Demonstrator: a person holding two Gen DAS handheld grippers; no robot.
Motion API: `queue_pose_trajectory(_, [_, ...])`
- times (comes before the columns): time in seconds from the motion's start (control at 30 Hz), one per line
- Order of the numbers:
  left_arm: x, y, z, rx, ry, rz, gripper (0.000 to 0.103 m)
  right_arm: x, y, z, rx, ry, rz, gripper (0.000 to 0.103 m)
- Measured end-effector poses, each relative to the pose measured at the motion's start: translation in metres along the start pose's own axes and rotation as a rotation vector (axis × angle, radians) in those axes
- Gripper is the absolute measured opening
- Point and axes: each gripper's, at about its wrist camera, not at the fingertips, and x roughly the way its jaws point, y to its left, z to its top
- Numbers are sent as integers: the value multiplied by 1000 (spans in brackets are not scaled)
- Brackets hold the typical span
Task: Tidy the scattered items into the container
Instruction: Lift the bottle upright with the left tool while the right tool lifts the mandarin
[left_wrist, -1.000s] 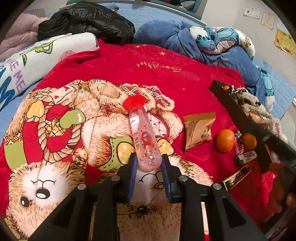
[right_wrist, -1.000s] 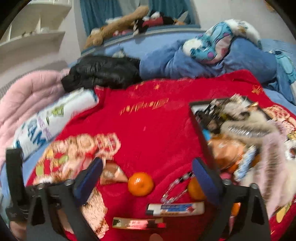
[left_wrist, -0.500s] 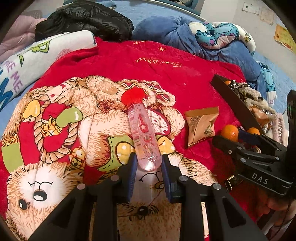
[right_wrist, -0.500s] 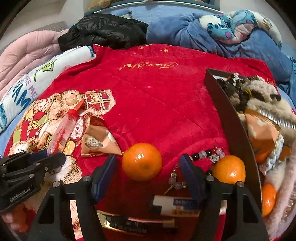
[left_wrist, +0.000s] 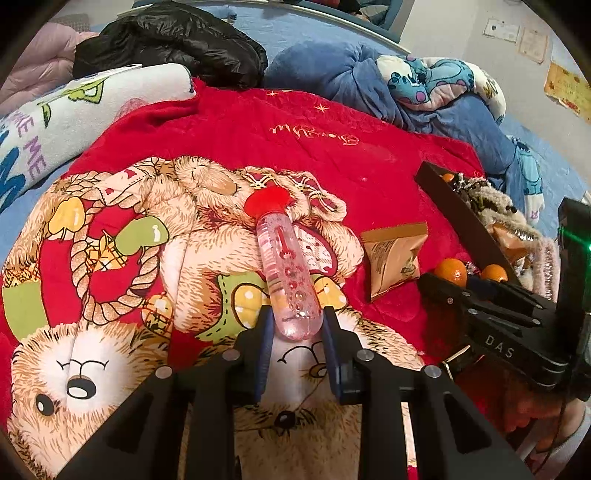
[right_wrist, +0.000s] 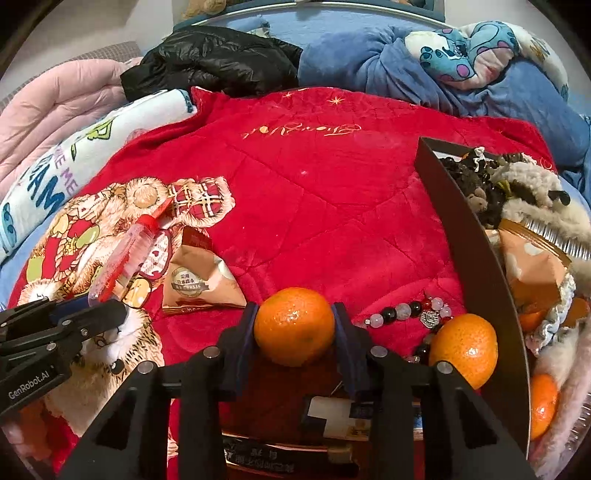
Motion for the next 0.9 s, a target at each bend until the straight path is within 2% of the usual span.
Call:
queue_pose_trajectory(0.13, [-7,6,0,-22,-15,-28,26,-4,-2,0,11,-14,-5,36])
queue_pose_trajectory(0.4, [-37,3,-1,28,-101,-13,26,-22,-1,0,10,-65,9,36])
queue_pose_trajectory(0.77, [-75,5,5,36,-204,7,25,-50,4,2,16,-138,28,36])
queue_pose_trajectory(0.9, [-83,4,6,43,-231,5,25,-53,3,4,28,-137,40,36])
